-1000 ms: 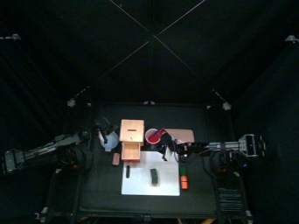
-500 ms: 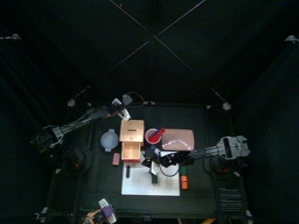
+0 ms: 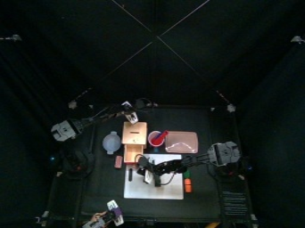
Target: Close drawer
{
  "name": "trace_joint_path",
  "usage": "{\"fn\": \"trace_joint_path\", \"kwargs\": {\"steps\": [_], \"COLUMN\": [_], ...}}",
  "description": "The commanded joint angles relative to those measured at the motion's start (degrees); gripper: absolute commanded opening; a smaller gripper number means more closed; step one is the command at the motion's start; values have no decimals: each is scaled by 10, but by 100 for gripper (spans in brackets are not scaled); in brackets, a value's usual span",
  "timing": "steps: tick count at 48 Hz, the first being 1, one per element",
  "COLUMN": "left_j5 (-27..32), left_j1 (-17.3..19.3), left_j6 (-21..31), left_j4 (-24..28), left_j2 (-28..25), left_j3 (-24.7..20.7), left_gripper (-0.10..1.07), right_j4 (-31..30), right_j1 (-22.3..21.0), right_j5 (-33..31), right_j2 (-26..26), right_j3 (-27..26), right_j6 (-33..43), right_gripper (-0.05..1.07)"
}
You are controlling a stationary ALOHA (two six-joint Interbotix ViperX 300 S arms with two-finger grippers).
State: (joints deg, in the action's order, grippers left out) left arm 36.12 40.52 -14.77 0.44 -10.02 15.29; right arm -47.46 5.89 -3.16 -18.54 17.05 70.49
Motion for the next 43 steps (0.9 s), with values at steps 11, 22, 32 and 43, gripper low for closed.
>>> {"fn": "trace_joint_path", "kwargs": {"steps": [11,22,32,43], "left_j5": [-4,-12,-14,-26], "left_j1": [-1,-14,-15,-16], "left_j6": [-1,-1,1,4], "left_j4": [-7,-7,-8,-25], "left_j2": [1,3,3,4], "left_j3": [5,18,19,20], "left_gripper": [3,3,3,3], "right_j4": [-15,-22,-44,-92], "right_j1": [-3,-7,-51,-103], "right_j5": [-104,-214,-236,-239], "right_j2": [-62,-80,-77,-76], "right_j3": [-115,-153,-163,-168], "right_j6": [-15,-48,-49,-48], "right_gripper": [45,45,45,45]}}
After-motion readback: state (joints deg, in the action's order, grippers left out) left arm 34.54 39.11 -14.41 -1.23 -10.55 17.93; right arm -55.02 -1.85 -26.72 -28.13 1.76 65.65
